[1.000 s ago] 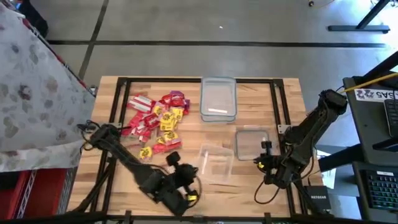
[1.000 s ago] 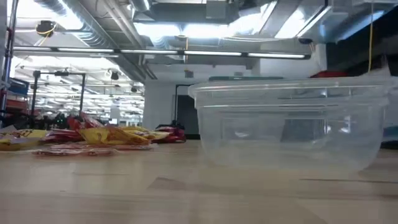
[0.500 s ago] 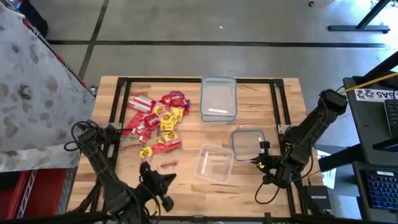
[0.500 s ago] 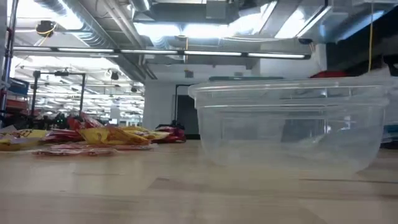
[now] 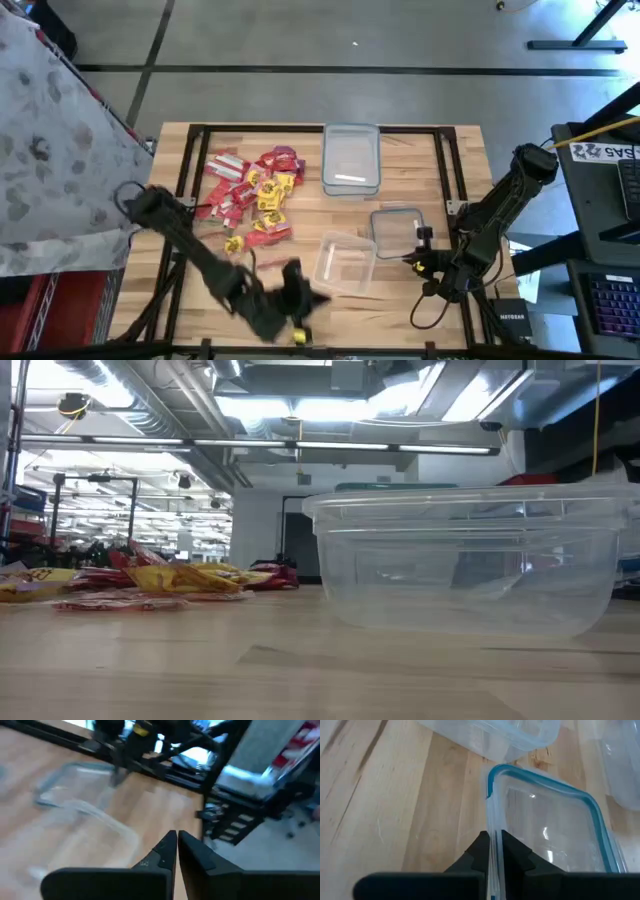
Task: Sort candy
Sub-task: Open the square transparent food container
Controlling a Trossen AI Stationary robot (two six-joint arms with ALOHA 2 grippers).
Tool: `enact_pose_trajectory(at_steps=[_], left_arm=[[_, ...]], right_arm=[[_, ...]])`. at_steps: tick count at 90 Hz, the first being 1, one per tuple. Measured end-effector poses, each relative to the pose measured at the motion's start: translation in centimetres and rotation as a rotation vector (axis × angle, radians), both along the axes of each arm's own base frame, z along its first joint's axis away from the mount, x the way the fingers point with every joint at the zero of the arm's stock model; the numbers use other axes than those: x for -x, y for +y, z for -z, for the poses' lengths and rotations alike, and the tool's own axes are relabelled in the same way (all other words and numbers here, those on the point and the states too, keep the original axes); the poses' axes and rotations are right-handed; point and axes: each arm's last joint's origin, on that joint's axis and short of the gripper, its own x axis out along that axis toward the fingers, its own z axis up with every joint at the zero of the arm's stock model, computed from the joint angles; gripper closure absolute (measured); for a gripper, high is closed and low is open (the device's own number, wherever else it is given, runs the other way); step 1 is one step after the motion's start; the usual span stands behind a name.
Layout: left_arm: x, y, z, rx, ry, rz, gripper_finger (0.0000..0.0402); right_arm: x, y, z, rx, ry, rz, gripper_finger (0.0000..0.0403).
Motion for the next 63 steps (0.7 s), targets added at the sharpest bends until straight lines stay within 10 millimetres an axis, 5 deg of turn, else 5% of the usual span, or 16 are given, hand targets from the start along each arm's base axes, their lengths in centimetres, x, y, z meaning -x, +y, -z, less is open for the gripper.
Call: enact_pose_trajectory(at_steps=[15,32,63], left_arm=[[5.7,5.3,-1.4,-0.036,0.035,-0.031,0.0402],[12.7,8.3,0.1,0.057,-0.148,-0.016,0.0402],[17.8,11.4,4.0,0.051,-0.435,0.085,0.0402]], right_arm=[[-0.1,0.1,0.0,-0.015,-0.008,0.005,0.0395],[-0.2,0.2,-0.1,-0.021,-0.043,0.013,0.0395],[-0.3,0.3,-0.2,-0.032,-0.058,0.016,0.0395]])
